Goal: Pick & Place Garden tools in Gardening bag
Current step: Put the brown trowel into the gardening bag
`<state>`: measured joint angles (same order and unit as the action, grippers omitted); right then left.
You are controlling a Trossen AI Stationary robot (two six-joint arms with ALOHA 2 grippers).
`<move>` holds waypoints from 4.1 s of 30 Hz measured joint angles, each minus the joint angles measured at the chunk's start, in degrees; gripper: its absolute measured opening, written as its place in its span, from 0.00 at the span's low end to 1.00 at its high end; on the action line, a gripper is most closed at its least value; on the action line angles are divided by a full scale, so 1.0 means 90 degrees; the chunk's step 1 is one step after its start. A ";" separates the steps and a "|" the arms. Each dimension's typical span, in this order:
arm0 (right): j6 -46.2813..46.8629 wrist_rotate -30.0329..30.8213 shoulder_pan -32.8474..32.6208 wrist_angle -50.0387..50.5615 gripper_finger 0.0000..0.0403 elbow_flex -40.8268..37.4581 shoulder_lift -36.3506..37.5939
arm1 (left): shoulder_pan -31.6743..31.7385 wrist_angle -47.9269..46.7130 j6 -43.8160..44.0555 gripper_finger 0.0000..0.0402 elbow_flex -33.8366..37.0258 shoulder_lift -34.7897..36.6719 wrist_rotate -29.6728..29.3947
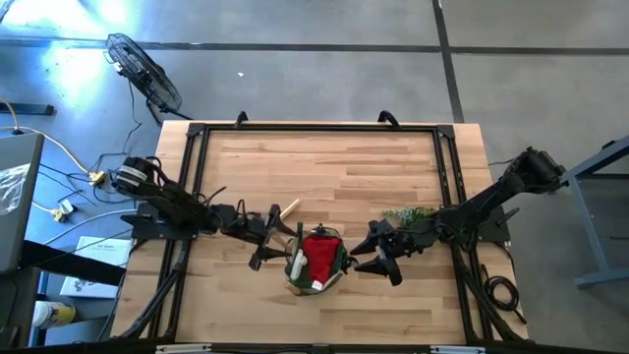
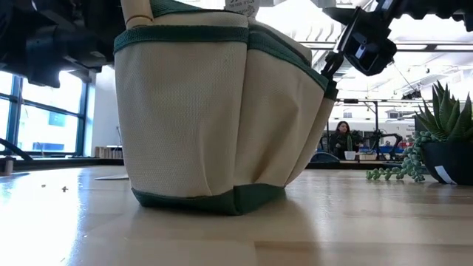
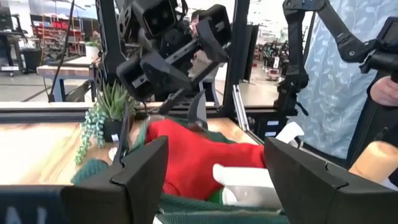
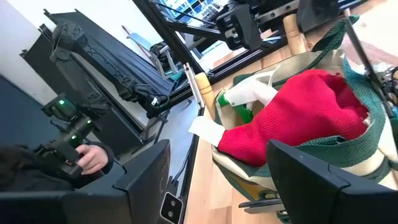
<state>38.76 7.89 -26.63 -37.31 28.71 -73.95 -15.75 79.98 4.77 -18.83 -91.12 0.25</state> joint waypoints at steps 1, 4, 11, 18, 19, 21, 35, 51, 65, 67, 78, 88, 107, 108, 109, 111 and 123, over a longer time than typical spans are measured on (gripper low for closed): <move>0.0000 -0.0038 0.0000 -0.0001 0.64 0.0000 0.0000 | 0.0000 0.0001 -0.0021 0.65 0.0000 0.0027 0.0000; 0.0000 -0.0067 0.0000 -0.0001 0.64 0.0000 0.0000 | 0.0000 -0.0004 -0.0107 0.65 0.0000 0.0106 0.0000; -0.0059 -0.0161 0.0000 0.0021 0.64 0.0000 0.0000 | 0.0000 -0.0369 0.0001 0.65 0.0000 0.0888 0.0053; -0.0053 -0.0247 0.0000 0.0072 0.64 0.0000 0.0000 | 0.0000 -0.3288 0.0022 0.65 -0.0105 0.2733 -0.0908; -0.0053 -0.0254 0.0000 0.0074 0.64 0.0000 0.0000 | 0.0000 -0.3972 0.0066 0.65 -0.0220 0.3049 -0.1161; -0.0062 -0.0262 0.0000 0.0075 0.64 0.0000 0.0000 | 0.0002 -0.5516 0.0384 0.65 -0.0621 0.3619 -0.1757; -0.0119 -0.0259 0.0000 0.0133 0.64 0.0000 0.0000 | 0.1512 -1.3362 0.3389 0.65 -0.4181 0.3208 -0.1902; 0.0046 -0.0344 0.0000 0.0453 0.64 0.0000 0.0002 | 0.2470 -1.3465 0.2982 0.65 -0.4335 0.1109 -0.0286; -0.0168 -0.0412 -0.0012 0.0507 0.64 0.0000 0.0000 | 0.2470 -1.3168 0.3028 0.65 -0.4333 0.0408 -0.0124; -0.0191 -0.0393 -0.0043 0.0577 0.64 0.0000 0.0002 | 0.2470 -1.3090 0.3117 0.65 -0.4333 0.0354 -0.0058; -0.0335 -0.0388 -0.0139 0.0829 0.64 0.0000 0.0002 | 0.2470 -1.2885 0.3198 0.65 -0.4330 0.0334 -0.0083; -0.0448 -0.0375 -0.0294 0.0826 0.64 0.0000 0.0002 | 0.2434 -1.2892 0.3503 0.65 -0.4330 0.0334 -0.0063; -0.0666 0.0062 -0.0291 0.0224 0.64 -0.0005 0.0002 | 0.2010 -1.2936 0.2948 0.65 -0.4323 -0.0023 -0.0108; -0.0756 0.0062 -0.0291 0.0149 0.64 -0.0005 0.0002 | 0.1988 -1.2910 0.2947 0.65 -0.4323 -0.0023 -0.0105; -0.0814 0.0062 -0.0291 0.0105 0.64 -0.0005 0.0002 | 0.1989 -1.2866 0.2947 0.65 -0.4326 -0.0023 -0.0107; -0.0827 0.0060 -0.0291 0.0095 0.64 -0.0005 0.0002 | 0.1984 -1.2878 0.2949 0.65 -0.4328 -0.0023 -0.0086; -0.1140 -0.1519 -0.0301 -0.1903 0.64 -0.0005 0.0000 | 0.1994 -1.2541 0.3068 0.65 -0.4335 -0.0445 -0.0119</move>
<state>28.50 -5.78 -29.34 -54.44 28.67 -73.95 2.20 -32.89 32.38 -57.84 -95.13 -0.82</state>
